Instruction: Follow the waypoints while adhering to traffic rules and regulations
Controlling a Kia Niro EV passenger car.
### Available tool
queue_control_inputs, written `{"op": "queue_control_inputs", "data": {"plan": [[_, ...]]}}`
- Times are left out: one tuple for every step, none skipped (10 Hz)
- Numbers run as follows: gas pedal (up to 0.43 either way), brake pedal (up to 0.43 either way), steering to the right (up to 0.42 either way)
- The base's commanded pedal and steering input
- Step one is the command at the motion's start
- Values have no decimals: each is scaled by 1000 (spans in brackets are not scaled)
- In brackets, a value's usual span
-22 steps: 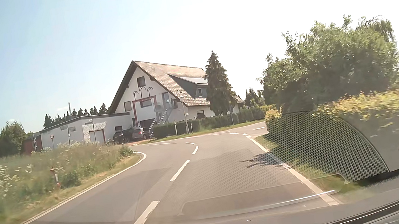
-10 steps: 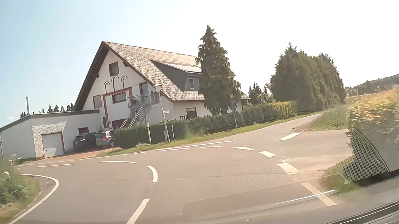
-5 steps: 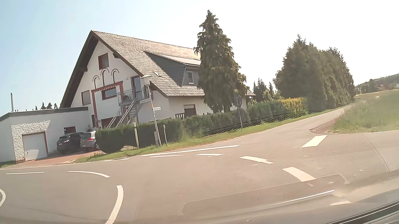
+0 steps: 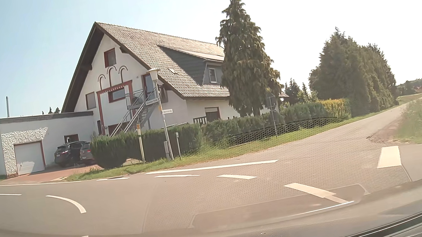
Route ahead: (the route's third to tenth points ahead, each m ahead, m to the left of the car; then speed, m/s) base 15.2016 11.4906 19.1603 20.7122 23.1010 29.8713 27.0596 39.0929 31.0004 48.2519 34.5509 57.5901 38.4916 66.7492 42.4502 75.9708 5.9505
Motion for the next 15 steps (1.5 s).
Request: {"op": "queue_control_inputs", "data": {"plan": [[0, 250, -117], [0, 238, -133], [0, 195, -156], [0, 73, -177], [0, 6, -200], [0, 6, -221], [0, 6, -249], [0, 6, -273], [39, 6, -306], [59, 6, -331], [79, 6, -346], [87, 6, -353], [98, 6, -359], [118, 6, -366], [138, 6, -378]]}}
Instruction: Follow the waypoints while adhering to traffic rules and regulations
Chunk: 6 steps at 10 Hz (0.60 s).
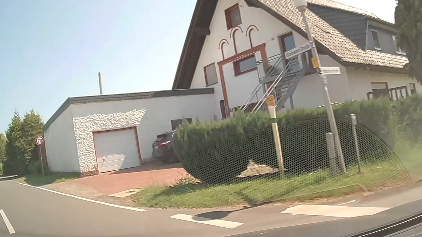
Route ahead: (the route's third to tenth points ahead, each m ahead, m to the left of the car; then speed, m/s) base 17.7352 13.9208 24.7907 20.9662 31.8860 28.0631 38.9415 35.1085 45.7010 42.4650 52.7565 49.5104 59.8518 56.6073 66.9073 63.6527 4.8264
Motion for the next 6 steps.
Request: {"op": "queue_control_inputs", "data": {"plan": [[138, 6, -388], [138, 6, -400], [150, 6, -410], [157, 6, -425], [169, 6, -430], [177, 6, -429]]}}
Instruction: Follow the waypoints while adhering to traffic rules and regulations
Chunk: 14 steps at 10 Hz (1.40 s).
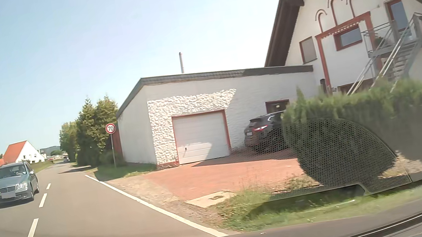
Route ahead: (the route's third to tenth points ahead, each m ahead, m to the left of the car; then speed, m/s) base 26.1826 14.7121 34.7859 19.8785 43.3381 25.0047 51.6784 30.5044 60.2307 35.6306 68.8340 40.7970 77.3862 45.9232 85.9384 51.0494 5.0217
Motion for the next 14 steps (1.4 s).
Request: {"op": "queue_control_inputs", "data": {"plan": [[189, 6, -424], [197, 6, -418], [209, 6, -415], [220, 6, -405], [220, 6, -388], [220, 6, -368], [220, 6, -337], [228, 6, -301], [240, 6, -266], [248, 6, -223], [260, 6, -177], [280, 6, -145], [287, 6, -122], [299, 6, -94]]}}
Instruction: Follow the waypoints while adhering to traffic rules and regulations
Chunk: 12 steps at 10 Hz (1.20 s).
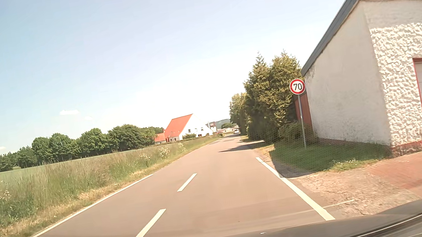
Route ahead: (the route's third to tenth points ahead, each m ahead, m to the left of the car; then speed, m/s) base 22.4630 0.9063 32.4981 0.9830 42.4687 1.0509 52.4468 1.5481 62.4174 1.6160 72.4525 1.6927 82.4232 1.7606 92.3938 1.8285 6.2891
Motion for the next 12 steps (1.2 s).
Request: {"op": "queue_control_inputs", "data": {"plan": [[311, 6, -68], [311, 6, -44], [319, 6, -22], [339, 6, -9], [350, 6, -2], [350, 6, 0], [358, 6, 1], [358, 6, 2], [378, 6, 4], [378, 6, 5], [378, 6, 5], [378, 6, 5]]}}
